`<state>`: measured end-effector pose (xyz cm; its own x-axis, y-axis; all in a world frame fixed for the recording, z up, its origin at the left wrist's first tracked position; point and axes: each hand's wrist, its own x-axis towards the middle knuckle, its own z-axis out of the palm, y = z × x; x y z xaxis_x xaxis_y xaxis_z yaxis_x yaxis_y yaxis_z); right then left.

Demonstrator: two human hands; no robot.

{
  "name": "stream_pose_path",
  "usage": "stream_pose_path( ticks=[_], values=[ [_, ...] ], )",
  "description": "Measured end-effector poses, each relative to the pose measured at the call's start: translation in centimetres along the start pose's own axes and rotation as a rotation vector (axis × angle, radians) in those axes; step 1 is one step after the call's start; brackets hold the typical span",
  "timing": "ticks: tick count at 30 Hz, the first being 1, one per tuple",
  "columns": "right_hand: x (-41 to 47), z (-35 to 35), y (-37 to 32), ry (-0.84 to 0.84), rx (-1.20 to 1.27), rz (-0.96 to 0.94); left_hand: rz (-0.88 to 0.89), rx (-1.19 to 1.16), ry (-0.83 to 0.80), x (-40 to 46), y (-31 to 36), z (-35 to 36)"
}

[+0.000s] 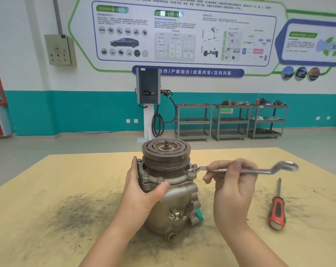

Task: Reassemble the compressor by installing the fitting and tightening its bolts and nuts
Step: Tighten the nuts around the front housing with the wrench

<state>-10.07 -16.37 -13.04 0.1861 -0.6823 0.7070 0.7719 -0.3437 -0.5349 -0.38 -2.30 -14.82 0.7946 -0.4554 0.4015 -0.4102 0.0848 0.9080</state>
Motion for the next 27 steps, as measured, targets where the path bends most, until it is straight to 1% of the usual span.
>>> stream_pose_path(
  ticks=[1,2,7,11,15,16,17,20,22,24,27],
  values=[
    [-0.5,0.2,0.0,-0.016,-0.027,-0.1,0.004,0.001,0.003,0.0,0.0,0.0],
    [-0.8,0.3,0.1,-0.03,-0.036,-0.161,0.008,0.002,0.004,0.0,0.0,0.0],
    [-1.4,0.1,0.2,-0.119,-0.05,-0.33,0.021,0.013,0.028,0.0,-0.2,0.0],
    [-2.3,0.4,0.8,-0.15,-0.133,-0.407,0.024,0.018,0.063,0.2,-0.2,0.1],
    [-1.8,0.3,0.0,-0.209,-0.141,-0.402,0.029,0.042,0.068,0.3,-0.2,0.2],
    [-1.4,0.3,-0.5,-0.193,-0.114,-0.368,0.032,0.047,0.069,0.3,-0.2,0.1],
    [-1.0,0.3,-0.9,-0.141,-0.066,-0.294,0.032,0.05,0.069,0.3,-0.2,0.1],
    [0.4,-0.2,-1.2,0.055,0.156,0.124,0.012,0.048,0.045,0.3,-0.1,0.0],
    [1.3,-0.6,-0.9,0.096,0.248,0.348,0.003,0.027,0.021,0.3,-0.1,-0.1],
    [1.9,-0.6,-0.6,0.099,0.3,0.474,0.002,-0.002,0.007,0.4,-0.2,-0.2],
    [2.6,-0.8,-0.5,0.068,0.333,0.541,-0.013,-0.046,-0.04,0.5,-0.2,-0.6]
  ],
)
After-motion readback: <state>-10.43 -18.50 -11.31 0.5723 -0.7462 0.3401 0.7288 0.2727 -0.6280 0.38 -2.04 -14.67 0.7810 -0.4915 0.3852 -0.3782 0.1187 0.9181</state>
